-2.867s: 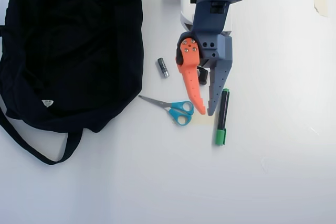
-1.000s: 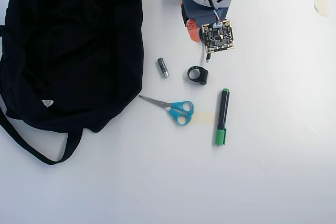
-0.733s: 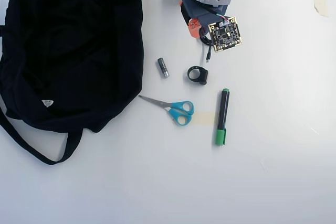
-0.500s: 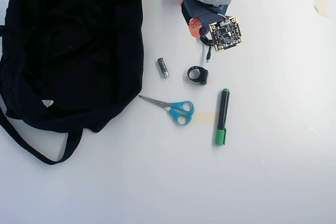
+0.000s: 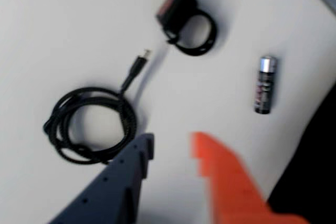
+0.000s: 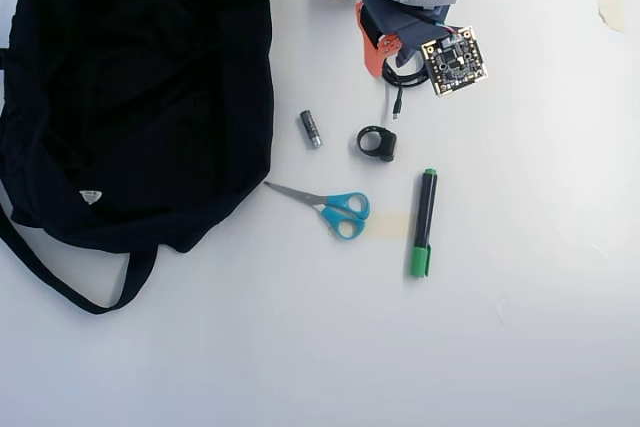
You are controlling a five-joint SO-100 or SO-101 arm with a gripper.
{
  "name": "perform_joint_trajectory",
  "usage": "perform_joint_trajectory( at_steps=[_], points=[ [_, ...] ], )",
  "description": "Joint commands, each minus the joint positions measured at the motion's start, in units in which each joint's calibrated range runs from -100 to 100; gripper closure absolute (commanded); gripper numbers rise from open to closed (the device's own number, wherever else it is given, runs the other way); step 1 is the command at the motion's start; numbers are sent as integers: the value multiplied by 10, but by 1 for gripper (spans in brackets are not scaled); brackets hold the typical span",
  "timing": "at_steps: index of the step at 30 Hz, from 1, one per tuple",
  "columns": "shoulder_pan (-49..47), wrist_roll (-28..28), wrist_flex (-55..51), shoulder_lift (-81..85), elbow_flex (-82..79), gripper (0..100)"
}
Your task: Put the cable into the black bag
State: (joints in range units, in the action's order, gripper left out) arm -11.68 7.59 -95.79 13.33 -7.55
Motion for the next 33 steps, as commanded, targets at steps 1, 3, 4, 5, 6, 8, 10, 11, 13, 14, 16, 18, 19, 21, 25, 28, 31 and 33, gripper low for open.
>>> perform_joint_trajectory(
  at_steps=[1, 3, 4, 5, 6, 8, 10, 11, 13, 14, 16, 18, 19, 21, 25, 28, 31, 33],
  points=[
    [-28, -25, -4, 21, -44, 71],
    [-45, -33, 3, 21, -78, 67],
    [-53, -38, 7, 21, -88, 66],
    [-59, -45, 12, 21, -99, 65],
    [-63, -54, 22, 21, -109, 65],
    [-73, -69, 57, 21, -128, 65],
    [-81, -90, 83, 21, -145, 65],
    [-81, -99, 96, 21, -152, 65],
    [-85, -111, 123, 21, -173, 65],
    [-87, -113, 133, 21, -186, 65],
    [-89, -113, 143, 21, -210, 65],
    [-90, -113, 144, 21, -226, 65],
    [-91, -112, 144, 21, -234, 65],
    [-91, -108, 145, 22, -249, 65],
    [-97, -107, 186, 22, -284, 65],
    [-99, -107, 248, 22, -328, 65],
    [-99, -107, 281, 22, -356, 65],
    [-101, -107, 281, 22, -367, 65]
  ],
)
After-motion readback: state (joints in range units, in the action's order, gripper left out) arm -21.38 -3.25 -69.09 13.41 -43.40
